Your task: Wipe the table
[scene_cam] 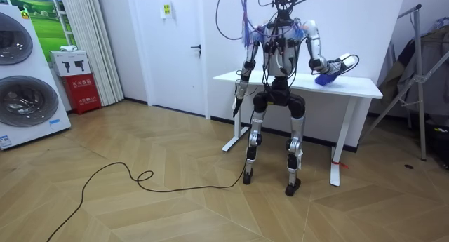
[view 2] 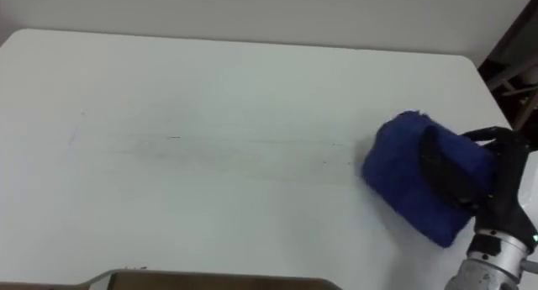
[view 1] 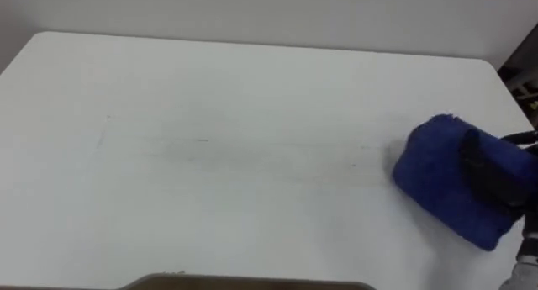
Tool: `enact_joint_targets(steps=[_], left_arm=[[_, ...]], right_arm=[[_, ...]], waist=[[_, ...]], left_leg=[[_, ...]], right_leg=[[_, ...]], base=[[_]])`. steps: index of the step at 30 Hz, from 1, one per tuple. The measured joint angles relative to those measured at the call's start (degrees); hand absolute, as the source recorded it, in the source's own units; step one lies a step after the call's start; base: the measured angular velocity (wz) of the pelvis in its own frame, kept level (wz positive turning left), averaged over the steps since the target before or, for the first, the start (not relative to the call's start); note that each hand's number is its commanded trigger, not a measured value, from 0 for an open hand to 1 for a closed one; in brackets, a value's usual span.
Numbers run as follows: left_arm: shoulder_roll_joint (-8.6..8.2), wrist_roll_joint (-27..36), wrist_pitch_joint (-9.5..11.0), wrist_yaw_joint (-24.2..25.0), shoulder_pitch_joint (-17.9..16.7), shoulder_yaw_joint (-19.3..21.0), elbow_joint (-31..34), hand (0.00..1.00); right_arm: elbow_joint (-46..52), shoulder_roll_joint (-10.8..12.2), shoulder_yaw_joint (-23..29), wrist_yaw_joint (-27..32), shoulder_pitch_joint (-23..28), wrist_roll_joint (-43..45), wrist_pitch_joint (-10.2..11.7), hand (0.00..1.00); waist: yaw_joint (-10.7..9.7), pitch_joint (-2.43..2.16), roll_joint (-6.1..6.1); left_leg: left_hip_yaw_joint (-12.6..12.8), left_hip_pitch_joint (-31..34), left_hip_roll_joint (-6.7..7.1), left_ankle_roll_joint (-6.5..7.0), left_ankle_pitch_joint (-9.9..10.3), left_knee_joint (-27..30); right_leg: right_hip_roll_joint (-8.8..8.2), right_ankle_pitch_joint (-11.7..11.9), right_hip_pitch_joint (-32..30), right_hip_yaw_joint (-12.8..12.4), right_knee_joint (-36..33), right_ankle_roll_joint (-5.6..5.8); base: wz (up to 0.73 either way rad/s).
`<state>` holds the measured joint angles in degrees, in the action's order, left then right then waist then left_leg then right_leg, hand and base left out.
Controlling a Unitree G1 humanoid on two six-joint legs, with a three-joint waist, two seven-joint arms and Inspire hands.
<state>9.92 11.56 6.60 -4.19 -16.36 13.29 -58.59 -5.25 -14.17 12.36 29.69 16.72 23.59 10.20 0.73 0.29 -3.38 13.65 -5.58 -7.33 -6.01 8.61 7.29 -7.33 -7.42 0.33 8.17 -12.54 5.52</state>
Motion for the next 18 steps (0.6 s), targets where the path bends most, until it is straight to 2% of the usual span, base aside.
enact_joint_targets(steps=[18], left_arm=[[0.02,-0.09,-0.01,0.92,-0.22,0.06,0.00,0.00]], right_arm=[[-0.01,-0.83,0.12,-1.13,-1.86,-0.83,0.00,0.00]], waist=[[0.85,0.01,0.01]], left_leg=[[-0.04,0.05,0.00,0.00,0.00,-0.03]], right_leg=[[0.00,0.00,0.00,0.03,0.10,0.00]], base=[[0.00]])
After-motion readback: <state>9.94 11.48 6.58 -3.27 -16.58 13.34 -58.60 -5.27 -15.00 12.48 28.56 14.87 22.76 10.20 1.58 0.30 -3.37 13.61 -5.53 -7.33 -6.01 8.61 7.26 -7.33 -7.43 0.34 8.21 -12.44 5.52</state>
